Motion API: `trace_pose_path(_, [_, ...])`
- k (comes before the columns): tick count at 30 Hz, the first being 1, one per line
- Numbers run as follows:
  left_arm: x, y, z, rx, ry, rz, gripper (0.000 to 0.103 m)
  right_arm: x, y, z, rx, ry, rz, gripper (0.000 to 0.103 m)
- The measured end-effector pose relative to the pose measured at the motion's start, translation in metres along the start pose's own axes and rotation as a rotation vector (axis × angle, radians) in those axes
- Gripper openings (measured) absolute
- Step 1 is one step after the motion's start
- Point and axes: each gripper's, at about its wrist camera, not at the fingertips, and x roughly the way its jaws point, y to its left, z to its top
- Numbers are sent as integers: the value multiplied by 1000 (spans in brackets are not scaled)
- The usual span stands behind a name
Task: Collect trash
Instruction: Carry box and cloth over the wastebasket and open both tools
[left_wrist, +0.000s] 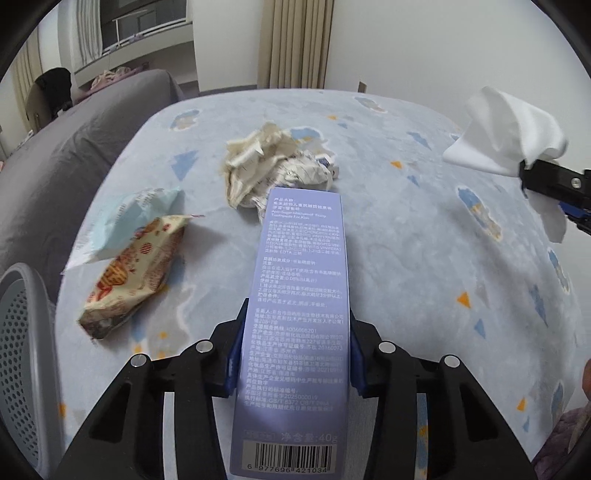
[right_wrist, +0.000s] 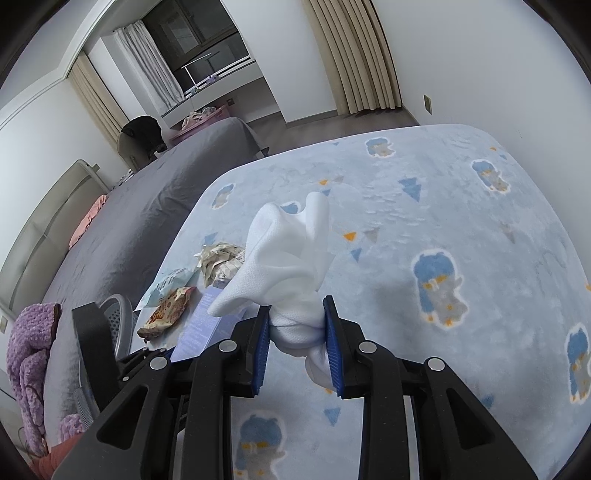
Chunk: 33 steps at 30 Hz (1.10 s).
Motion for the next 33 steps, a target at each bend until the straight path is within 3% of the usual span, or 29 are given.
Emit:
trace_pose_path(7, [-60,27,8,-34,-112,20,43,10,33,2,-40,4,16,27])
trace_pose_path(12, [-99,71,6,-51,-171,101,43,19,69,-2,-92,13,39,27])
trace_pose_path(23, [-126,168,-27,-170,-188,242,43,44,159,-14,-233,46,103,27])
trace_pose_path(33, [-134,234,-65,-292,-175,373,43,98,253,-35,-345,121,225,27])
